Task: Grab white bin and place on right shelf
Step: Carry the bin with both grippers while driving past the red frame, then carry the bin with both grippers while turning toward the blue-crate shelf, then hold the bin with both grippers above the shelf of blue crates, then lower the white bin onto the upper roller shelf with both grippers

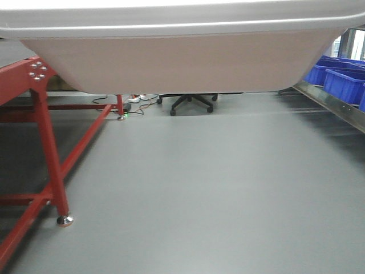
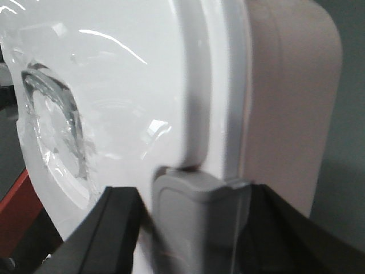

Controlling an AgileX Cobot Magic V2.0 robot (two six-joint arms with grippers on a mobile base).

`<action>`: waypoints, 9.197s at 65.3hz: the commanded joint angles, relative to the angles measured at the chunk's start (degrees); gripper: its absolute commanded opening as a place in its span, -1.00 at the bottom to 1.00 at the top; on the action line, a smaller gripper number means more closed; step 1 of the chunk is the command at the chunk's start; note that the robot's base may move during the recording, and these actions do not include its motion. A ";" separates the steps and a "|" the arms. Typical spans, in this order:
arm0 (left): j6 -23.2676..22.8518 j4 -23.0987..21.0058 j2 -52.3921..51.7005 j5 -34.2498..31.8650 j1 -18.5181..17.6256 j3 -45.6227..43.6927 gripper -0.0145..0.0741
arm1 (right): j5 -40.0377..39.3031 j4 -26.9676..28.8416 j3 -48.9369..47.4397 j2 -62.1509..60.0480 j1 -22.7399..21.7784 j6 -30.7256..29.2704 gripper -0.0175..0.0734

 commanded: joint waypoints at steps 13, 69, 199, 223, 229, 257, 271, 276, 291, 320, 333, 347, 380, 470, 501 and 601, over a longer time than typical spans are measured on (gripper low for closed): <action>0.18 -10.86 -1.45 5.92 -1.33 -1.65 -0.37 | 7.81 9.83 -2.08 -1.59 0.93 -0.36 0.18; 0.18 -10.86 -1.45 5.92 -1.33 -1.65 -0.37 | 7.81 9.83 -2.08 -1.59 0.93 -0.36 0.18; 0.18 -10.86 -1.45 5.92 -1.33 -1.65 -0.37 | 7.73 9.83 -2.08 -1.59 0.93 -0.36 0.18; 0.18 -10.86 -1.45 5.92 -1.33 -1.65 -0.37 | 7.73 9.83 -2.08 -1.59 0.93 -0.36 0.18; 0.18 -10.86 -1.45 5.92 -1.33 -1.65 -0.37 | 7.73 9.83 -2.08 -1.59 0.93 -0.36 0.18; 0.18 -10.86 -1.45 5.92 -1.33 -1.65 -0.37 | 7.73 9.83 -2.08 -1.59 0.93 -0.36 0.18; 0.18 -10.86 -1.45 5.92 -1.33 -1.65 -0.37 | 7.73 9.83 -2.08 -1.59 0.93 -0.36 0.18; 0.18 -10.86 -1.45 5.92 -1.33 -1.65 -0.37 | 7.73 9.83 -2.08 -1.59 0.93 -0.36 0.18; 0.18 -10.86 -1.45 5.92 -1.33 -1.65 -0.37 | 7.73 9.83 -2.08 -1.59 0.93 -0.36 0.18; 0.18 -10.86 -1.45 5.92 -1.33 -1.65 -0.37 | 7.73 9.83 -2.08 -1.59 0.93 -0.36 0.18; 0.18 -10.86 -1.45 5.92 -1.33 -1.65 -0.37 | 7.73 9.83 -2.08 -1.59 0.93 -0.36 0.18; 0.18 -10.86 -1.45 5.92 -1.33 -1.65 -0.37 | 7.73 9.83 -2.08 -1.59 0.93 -0.36 0.18; 0.18 -10.86 -1.45 5.92 -1.33 -1.65 -0.37 | 7.73 9.83 -2.08 -1.59 0.93 -0.36 0.18; 0.18 -10.86 -1.45 5.92 -1.33 -1.65 -0.37 | 7.73 9.83 -2.08 -1.59 0.93 -0.36 0.18; 0.18 -10.86 -1.45 5.92 -1.33 -1.65 -0.37 | 7.73 9.83 -2.08 -1.59 0.93 -0.36 0.18; 3.68 -20.86 -1.22 1.12 -1.33 -1.88 -0.10 | -0.29 18.98 -5.22 -1.41 0.93 -0.64 0.41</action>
